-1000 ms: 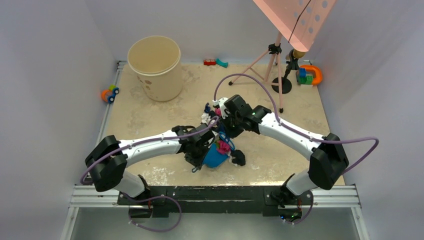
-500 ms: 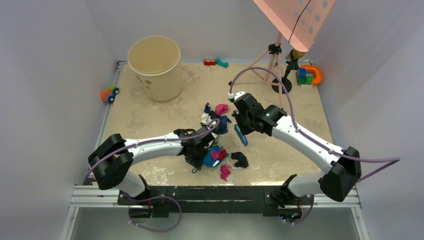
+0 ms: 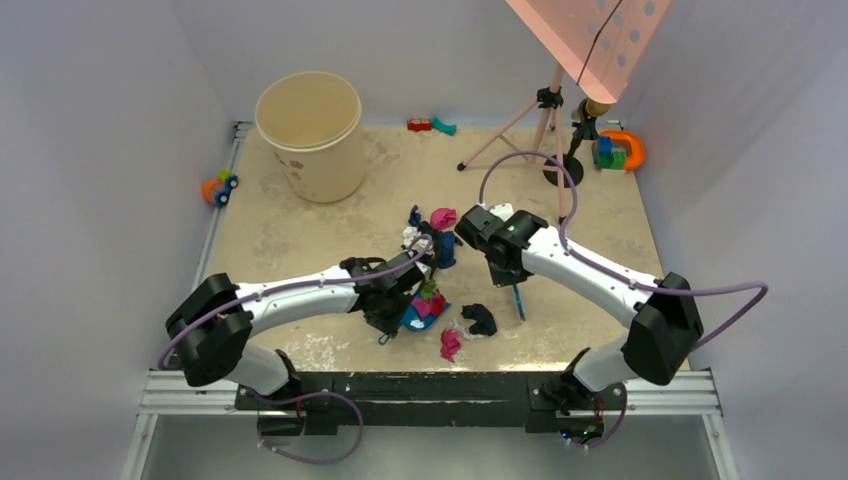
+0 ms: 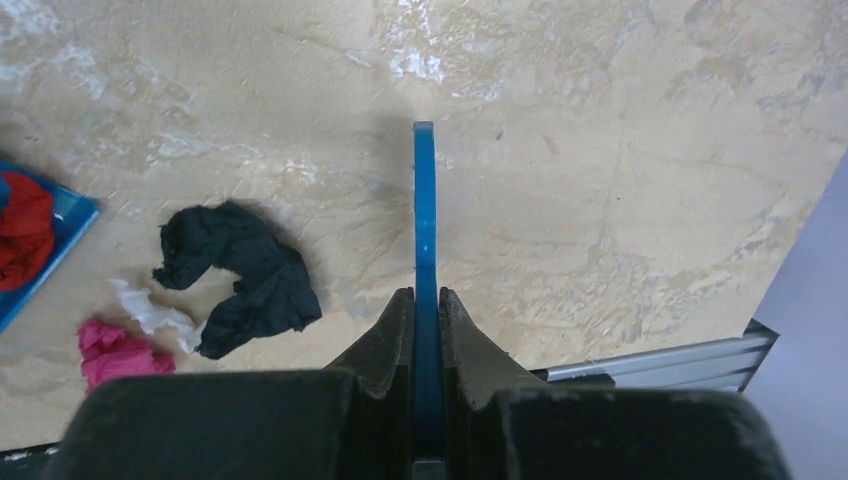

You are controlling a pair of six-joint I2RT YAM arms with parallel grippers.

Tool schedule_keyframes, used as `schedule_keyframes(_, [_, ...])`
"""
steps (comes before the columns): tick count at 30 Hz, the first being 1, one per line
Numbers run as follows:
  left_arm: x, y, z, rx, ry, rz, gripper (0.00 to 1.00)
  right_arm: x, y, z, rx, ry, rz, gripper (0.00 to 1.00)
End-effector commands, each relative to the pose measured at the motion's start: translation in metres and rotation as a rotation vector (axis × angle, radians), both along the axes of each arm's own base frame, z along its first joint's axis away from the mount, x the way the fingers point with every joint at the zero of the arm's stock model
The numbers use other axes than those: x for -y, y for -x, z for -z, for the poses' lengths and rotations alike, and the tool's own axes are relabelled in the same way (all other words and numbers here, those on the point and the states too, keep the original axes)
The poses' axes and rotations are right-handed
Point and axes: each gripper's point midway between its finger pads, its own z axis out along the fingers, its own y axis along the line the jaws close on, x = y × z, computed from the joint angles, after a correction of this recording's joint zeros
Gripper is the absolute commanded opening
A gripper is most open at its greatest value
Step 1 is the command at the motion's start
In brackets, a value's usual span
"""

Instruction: Sweep away the paper scraps from the table

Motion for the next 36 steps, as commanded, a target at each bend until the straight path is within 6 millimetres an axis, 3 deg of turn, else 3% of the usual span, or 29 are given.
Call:
schedule_keyframes(1, [-0.008,-0.001,-0.017,0.038,-0.003,-0.050,0.00,-0.008,0.014,-0.023,0.063,-0.113,0.000,0.00])
schedule_keyframes(6, [-0.009,-0.002,-0.039,0.090,0.066,-0.068,0.00,-0.060,0.035,-0.073,0.109,-0.512,-0.269,0.00])
schedule_keyframes(8, [-0.012,-0.004,-0.048,0.121,0.085,-0.077,0.00,-0.083,0.054,-0.085,0.063,-0.658,-0.418,0.00])
schedule_keyframes(10, [-0.015,-0.007,-0.055,0.153,0.095,-0.090,0.00,-0.092,0.068,-0.087,0.012,-0.712,-0.497,0.00])
schedule_keyframes(15, [-0.021,-0.012,-0.069,0.205,0.110,-0.129,0.00,-0.080,0.056,-0.080,0.057,-0.642,-0.428,0.00])
schedule_keyframes(23, [-0.030,-0.027,-0.126,0.263,0.170,-0.185,0.00,-0.073,0.037,-0.108,0.228,-0.675,-0.334,0.00])
schedule_keyframes(31, [-0.053,-0.080,-0.211,0.339,0.212,-0.261,0.00,-0.069,0.035,-0.109,0.257,-0.684,-0.299,0.00])
schedule_keyframes(36, [-0.051,-0.123,-0.255,0.302,0.313,-0.322,0.00,-0.070,0.040,-0.108,0.250,-0.714,-0.297,0.00])
